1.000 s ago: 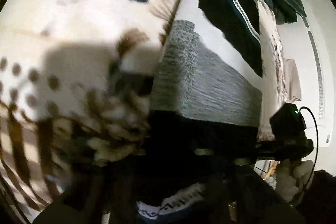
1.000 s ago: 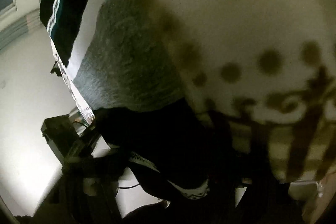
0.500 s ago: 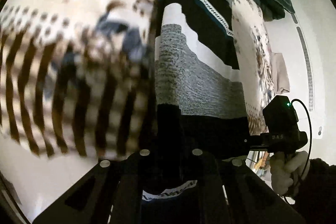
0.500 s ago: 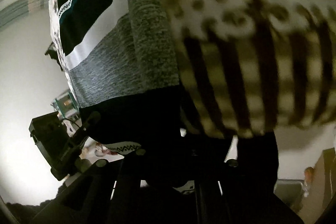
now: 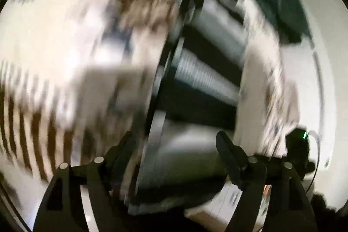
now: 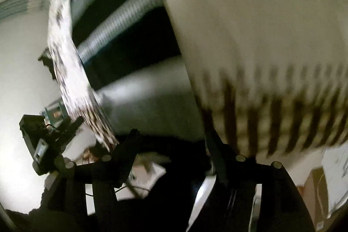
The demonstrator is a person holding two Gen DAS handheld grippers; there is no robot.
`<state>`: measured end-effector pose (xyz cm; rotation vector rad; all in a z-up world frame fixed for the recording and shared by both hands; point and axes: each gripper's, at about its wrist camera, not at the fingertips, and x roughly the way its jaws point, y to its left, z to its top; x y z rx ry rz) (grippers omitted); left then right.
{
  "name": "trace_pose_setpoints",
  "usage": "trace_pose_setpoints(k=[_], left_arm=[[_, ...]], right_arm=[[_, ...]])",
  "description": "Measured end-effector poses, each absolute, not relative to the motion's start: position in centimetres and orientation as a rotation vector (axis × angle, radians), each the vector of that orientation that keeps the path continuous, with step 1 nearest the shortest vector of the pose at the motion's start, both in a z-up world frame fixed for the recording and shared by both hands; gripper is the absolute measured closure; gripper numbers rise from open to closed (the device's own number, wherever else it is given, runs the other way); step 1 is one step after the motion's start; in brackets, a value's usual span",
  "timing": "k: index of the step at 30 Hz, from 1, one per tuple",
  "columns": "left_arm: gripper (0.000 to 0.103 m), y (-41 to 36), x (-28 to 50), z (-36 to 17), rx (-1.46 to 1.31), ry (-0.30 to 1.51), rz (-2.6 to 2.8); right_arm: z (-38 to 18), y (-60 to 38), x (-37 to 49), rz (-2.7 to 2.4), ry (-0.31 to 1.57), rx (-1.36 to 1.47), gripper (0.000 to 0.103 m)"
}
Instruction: Fold small clothes
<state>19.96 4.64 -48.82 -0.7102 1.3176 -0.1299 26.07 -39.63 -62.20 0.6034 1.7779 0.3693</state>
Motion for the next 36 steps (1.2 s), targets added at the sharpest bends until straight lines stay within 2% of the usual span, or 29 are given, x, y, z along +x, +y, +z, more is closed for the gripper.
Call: trace_pose_setpoints(k=[6,12,13,14,15,16,17,18,19,20,23,25,26,27,28,29,31,33,34,36], left_arm=[[0.028,7.2,36.8,-49.4,-0.682,1.153,-0.135],[0.029,7.3,49.4,-55.0,-0.643,1.199,-0.142],[0.032,7.0,50.7,-55.7,-0.62,1.21,-0.153],[0.039,6.9,51.0,-56.0,-0.599,1.211,-0.158],[0.086,6.5,51.2,-56.2,-0.567,1.211,-0.186],[0.095,6.2,51.5,-56.5,-0.532,1.221,-0.205],[0.095,6.4,51.0,-56.0,-0.521,1.206,-0.215],[0.095,6.7,50.7,-55.5,-0.525,1.177,-0.23],[0.095,7.3,50.0,-54.6,-0.534,1.139,-0.235],[0.096,8.1,49.6,-53.8,-0.559,1.113,-0.239],[0.096,10.8,48.3,-52.5,-0.641,1.061,-0.233],[0.095,11.9,48.2,-53.8,-0.663,1.086,-0.202],[0.095,12.1,48.3,-54.7,-0.673,1.108,-0.192],[0.093,12.3,48.5,-56.3,-0.701,1.153,-0.191],[0.089,12.7,48.7,-57.5,-0.747,1.192,-0.187],[0.088,13.2,48.5,-57.9,-0.793,1.199,-0.183],[0.071,14.3,47.7,-57.5,-0.853,1.159,-0.183],[0.031,15.8,46.2,-57.2,-0.904,1.119,-0.146],[0.031,16.2,45.7,-57.6,-0.937,1.111,-0.137],[0.031,16.3,45.1,-59.7,-1.032,1.14,-0.16]], right_arm=[[-59.9,-38.2,41.4,0.333,1.549,0.569,0.037],[-62.0,-32.8,56.1,0.297,1.463,0.599,0.037],[-62.7,-31.8,57.9,0.287,1.467,0.586,0.037],[-63.3,-31.1,59.5,0.284,1.473,0.574,0.037],[-64.5,-30.5,60.6,0.279,1.488,0.555,0.037],[-65.1,-29.9,61.4,0.276,1.5,0.548,0.037],[-65.6,-29.6,62.2,0.268,1.514,0.537,0.038],[-65.5,-29.4,62.1,0.254,1.496,0.51,0.049],[-64.8,-29.2,62.1,0.251,1.464,0.479,0.085],[-64.6,-28.7,62.4,0.258,1.443,0.454,0.097],[-63.6,-27.2,62.4,0.308,1.411,0.424,0.097],[-64.1,-25.8,62.7,0.326,1.452,0.366,0.097],[-64.5,-25.5,62.7,0.322,1.485,0.331,0.095],[-64.9,-25.3,62.9,0.315,1.518,0.308,0.086],[-65.2,-25.6,63.2,0.309,1.548,0.31,0.071],[-65.4,-26.1,63.4,0.303,1.56,0.341,0.065],[-65.3,-27.9,63.5,0.333,1.552,0.437,0.041],[-65.7,-29.0,63.7,0.362,1.557,0.476,0.028],[-66.1,-29.5,63.6,0.39,1.562,0.496,0.025],[-67.7,-30.1,63.3,0.457,1.604,0.559,0.025]])
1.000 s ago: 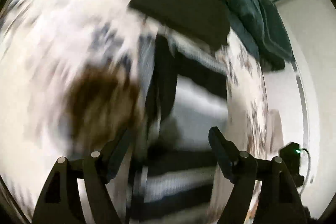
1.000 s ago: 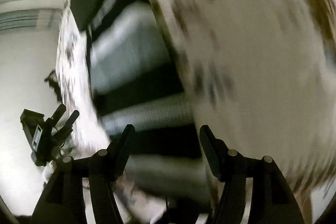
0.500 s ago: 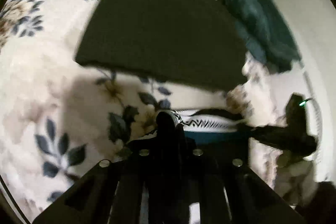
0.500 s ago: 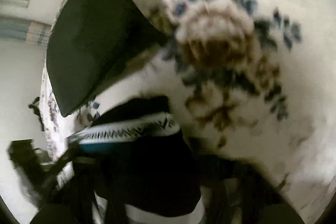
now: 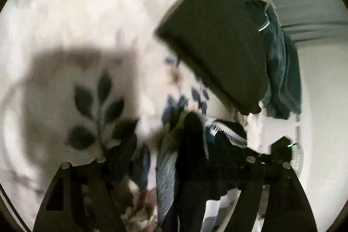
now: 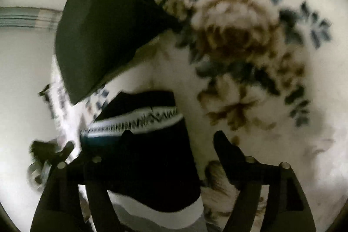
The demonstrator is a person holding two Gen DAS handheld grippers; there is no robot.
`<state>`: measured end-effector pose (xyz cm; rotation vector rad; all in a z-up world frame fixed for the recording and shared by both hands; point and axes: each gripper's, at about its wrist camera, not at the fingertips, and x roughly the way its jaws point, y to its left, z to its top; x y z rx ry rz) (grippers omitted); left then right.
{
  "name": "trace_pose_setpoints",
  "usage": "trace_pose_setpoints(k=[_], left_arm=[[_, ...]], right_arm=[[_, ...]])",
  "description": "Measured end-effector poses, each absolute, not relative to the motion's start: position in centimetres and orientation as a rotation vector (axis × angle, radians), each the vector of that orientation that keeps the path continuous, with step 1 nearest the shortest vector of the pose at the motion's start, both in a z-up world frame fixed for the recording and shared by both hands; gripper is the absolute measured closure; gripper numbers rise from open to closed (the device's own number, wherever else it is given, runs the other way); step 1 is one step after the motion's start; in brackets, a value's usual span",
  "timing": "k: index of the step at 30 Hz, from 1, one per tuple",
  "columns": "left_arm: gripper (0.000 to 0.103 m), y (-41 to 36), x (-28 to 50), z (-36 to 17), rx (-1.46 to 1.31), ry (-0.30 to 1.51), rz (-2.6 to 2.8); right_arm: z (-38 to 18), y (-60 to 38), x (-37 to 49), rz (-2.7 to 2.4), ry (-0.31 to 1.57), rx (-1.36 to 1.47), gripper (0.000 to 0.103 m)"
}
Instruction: Fold small clothes
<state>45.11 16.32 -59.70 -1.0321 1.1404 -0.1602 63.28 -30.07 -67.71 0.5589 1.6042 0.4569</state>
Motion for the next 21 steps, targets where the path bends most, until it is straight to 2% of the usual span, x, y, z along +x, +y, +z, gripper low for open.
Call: trace_pose_setpoints(k=[3,8,9,10,11,12,13,16,21], left_arm=[[0.031,15.3,45.5,-61.3,-1.103,1.158,-0.24],[0.034,12.8,47.7,-61.0,-1.012,1.196,-0.322],[0.065,12.1,48.3,-60.5,-0.97,1.199,-0.329],[0.085,11.4,48.6,-60.2,-0.922,1.21,-0.338],[0.085,11.2,48.7,-59.7,-0.879,1.215,-0.348],[0.086,11.0,48.8,-59.1,-0.846,1.201,-0.35],[0.086,10.8,48.9,-58.4,-0.819,1.185,-0.347],[0.086,10.4,49.7,-56.9,-0.792,1.161,-0.347],[0.086,10.8,53.3,-55.5,-0.733,1.137,-0.351]], right_arm=[[-70.6,-30.5,62.8,0.538,1.668,0.724,0.022],[-72.4,-30.4,63.0,0.603,1.688,0.856,0.02],[-72.2,-30.4,63.1,0.613,1.679,0.858,0.019],[-72.1,-30.2,63.1,0.629,1.675,0.849,0.025],[-71.9,-29.9,63.2,0.635,1.674,0.819,0.034],[-71.5,-29.3,63.3,0.632,1.675,0.768,0.06],[-71.3,-29.1,63.3,0.621,1.675,0.742,0.074],[-69.7,-29.4,63.9,0.566,1.621,0.722,0.083],[-67.1,-28.6,67.5,0.517,1.536,0.714,0.087]])
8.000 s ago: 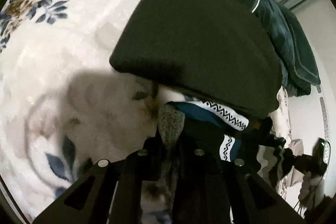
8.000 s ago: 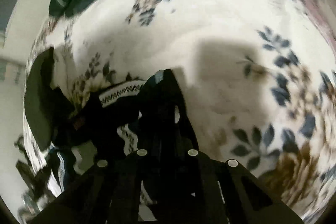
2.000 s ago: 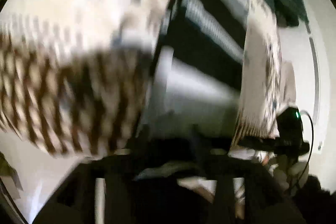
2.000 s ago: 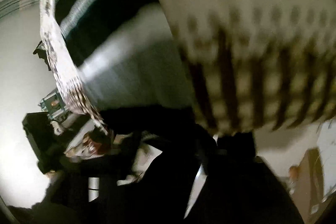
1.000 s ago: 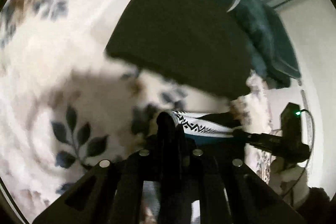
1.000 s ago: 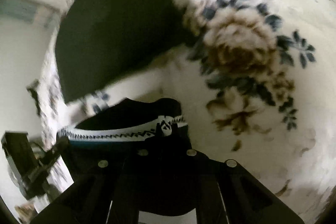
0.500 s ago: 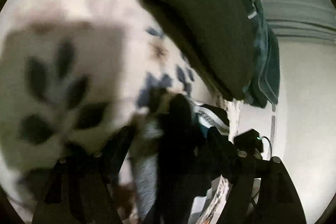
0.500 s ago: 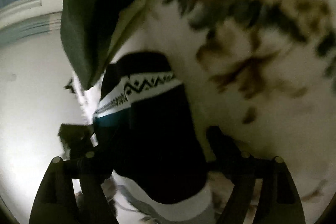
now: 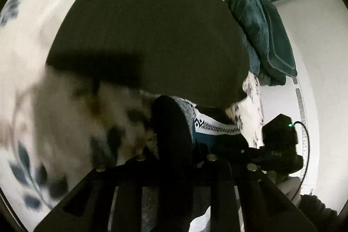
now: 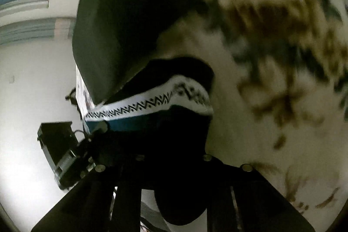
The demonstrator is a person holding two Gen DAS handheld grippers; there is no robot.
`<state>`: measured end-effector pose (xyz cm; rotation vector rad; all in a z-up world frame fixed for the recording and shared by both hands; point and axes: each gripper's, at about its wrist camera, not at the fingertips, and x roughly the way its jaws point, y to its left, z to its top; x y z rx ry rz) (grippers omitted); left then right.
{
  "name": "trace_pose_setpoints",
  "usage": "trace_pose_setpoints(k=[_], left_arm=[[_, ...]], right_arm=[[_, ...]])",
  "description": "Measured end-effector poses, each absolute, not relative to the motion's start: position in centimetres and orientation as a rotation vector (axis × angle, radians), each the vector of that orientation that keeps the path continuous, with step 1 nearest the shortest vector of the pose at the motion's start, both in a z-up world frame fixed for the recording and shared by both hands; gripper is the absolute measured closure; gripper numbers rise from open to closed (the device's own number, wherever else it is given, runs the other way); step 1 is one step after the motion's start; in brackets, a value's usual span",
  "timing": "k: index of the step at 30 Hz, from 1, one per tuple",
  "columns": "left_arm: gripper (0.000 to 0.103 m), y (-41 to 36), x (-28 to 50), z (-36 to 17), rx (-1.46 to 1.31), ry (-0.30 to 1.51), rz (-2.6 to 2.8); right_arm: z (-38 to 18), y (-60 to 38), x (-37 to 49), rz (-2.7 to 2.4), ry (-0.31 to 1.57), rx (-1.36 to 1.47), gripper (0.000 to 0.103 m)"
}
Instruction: Fold small clothes
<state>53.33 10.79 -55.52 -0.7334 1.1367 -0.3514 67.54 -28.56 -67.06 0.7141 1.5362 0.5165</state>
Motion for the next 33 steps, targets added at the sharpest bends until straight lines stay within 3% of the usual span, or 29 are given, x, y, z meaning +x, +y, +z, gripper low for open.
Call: trace_pose_setpoints(k=[3,6,7,8,9,10,12,17,22,33], left_arm=[[0.083,10.6,56.1,-57.2,-0.701,1.172,-0.351],[0.065,10.7,56.8,-58.6,-0.7,1.236,-0.323],[0.05,11.0,56.4,-58.6,-0.703,1.242,-0.305],[0.046,11.3,55.7,-58.2,-0.699,1.25,-0.285],[0.045,11.6,54.9,-57.7,-0.706,1.237,-0.282],[0.045,12.0,53.7,-57.0,-0.724,1.215,-0.277],[0.044,12.3,51.5,-55.6,-0.719,1.191,-0.252],[0.043,11.9,42.9,-52.1,-0.671,1.167,-0.222],[0.043,10.5,33.1,-51.3,-0.641,1.258,-0.21],[0.043,2.8,15.3,-59.5,-0.732,1.563,-0.228]], right_arm=[[-67.0,-28.0,69.9,0.459,1.529,0.649,0.087],[-68.5,-27.3,71.0,0.431,1.607,0.601,0.082],[-68.5,-27.3,70.9,0.425,1.618,0.608,0.07],[-68.4,-27.4,70.6,0.428,1.619,0.624,0.067],[-67.8,-28.1,69.8,0.436,1.611,0.648,0.059],[-67.3,-28.6,69.1,0.426,1.611,0.642,0.044],[-66.2,-30.4,67.1,0.407,1.607,0.602,0.029],[-63.7,-33.1,59.2,0.402,1.681,0.458,0.029],[-63.1,-35.6,49.0,0.409,1.768,0.493,0.029],[-71.7,-36.6,24.7,0.452,1.996,0.671,0.029]])
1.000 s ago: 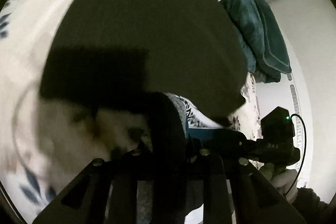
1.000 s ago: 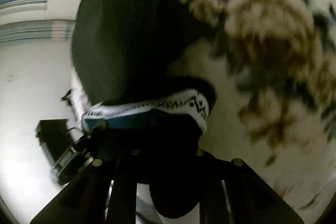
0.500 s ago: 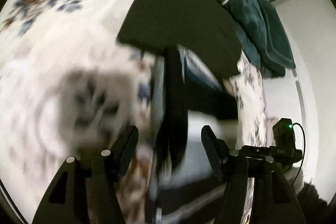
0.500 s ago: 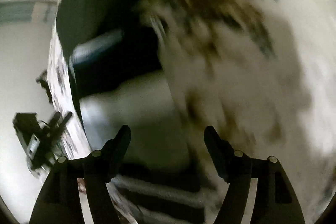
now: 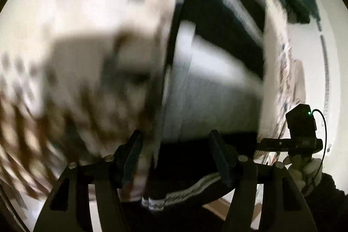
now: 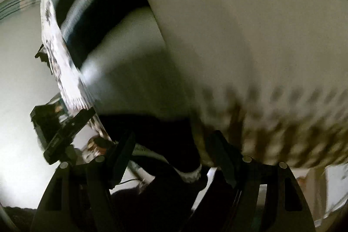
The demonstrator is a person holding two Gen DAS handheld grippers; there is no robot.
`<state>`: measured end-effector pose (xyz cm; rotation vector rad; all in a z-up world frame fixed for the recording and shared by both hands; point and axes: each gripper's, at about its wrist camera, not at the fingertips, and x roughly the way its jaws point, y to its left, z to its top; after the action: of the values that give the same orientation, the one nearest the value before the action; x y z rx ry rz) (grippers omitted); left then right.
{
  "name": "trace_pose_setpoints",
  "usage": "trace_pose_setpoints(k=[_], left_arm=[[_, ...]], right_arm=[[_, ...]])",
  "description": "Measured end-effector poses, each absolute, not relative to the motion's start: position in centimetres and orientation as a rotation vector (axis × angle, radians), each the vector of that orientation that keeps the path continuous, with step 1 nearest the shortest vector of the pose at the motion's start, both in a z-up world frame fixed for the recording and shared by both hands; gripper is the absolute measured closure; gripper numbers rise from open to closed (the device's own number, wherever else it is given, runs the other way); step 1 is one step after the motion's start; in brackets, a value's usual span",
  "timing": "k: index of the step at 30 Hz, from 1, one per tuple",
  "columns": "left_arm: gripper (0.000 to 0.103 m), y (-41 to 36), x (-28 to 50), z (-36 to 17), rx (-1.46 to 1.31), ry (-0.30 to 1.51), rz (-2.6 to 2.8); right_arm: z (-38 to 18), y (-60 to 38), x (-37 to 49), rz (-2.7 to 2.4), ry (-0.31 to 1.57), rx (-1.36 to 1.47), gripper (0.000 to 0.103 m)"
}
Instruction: Fold small clothes
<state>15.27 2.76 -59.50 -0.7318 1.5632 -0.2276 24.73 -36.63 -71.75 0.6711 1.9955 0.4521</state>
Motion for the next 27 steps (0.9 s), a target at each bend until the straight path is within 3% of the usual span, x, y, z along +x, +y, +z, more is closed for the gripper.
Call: trace_pose_setpoints(k=[3,7,10,14,17,20,22,27], left_arm=[[0.043,0.7,13.4,-61.0,-0.762,1.588,-0.291],[0.043,-0.6,12.2,-60.6,-0.745,1.57,-0.333],[0.043,-0.5,11.9,-60.4,-0.8,1.556,-0.335],[0.043,-0.7,10.6,-60.5,-0.84,1.56,-0.333],[0.043,-0.7,10.4,-61.2,-0.898,1.556,-0.325],[0.048,-1.2,10.3,-61.2,-0.896,1.557,-0.335],[0.089,-1.5,10.3,-60.9,-0.888,1.56,-0.352],[0.089,-0.8,9.0,-61.0,-0.882,1.587,-0.35]], right_arm=[[-73.7,-35.7,22.4,0.473,1.984,0.705,0.034],[-74.5,-34.7,20.4,0.481,1.988,0.738,0.064],[-74.4,-35.8,19.5,0.489,1.986,0.763,0.079],[-74.3,-37.6,18.6,0.514,2.006,0.76,0.08],[-74.9,-36.6,19.0,0.506,2.019,0.799,0.073],[-75.0,-36.6,19.1,0.522,2.027,0.813,0.072],[-74.4,-36.4,19.0,0.549,2.029,0.767,0.073],[-74.1,-36.1,17.8,0.575,2.082,0.643,0.073]])
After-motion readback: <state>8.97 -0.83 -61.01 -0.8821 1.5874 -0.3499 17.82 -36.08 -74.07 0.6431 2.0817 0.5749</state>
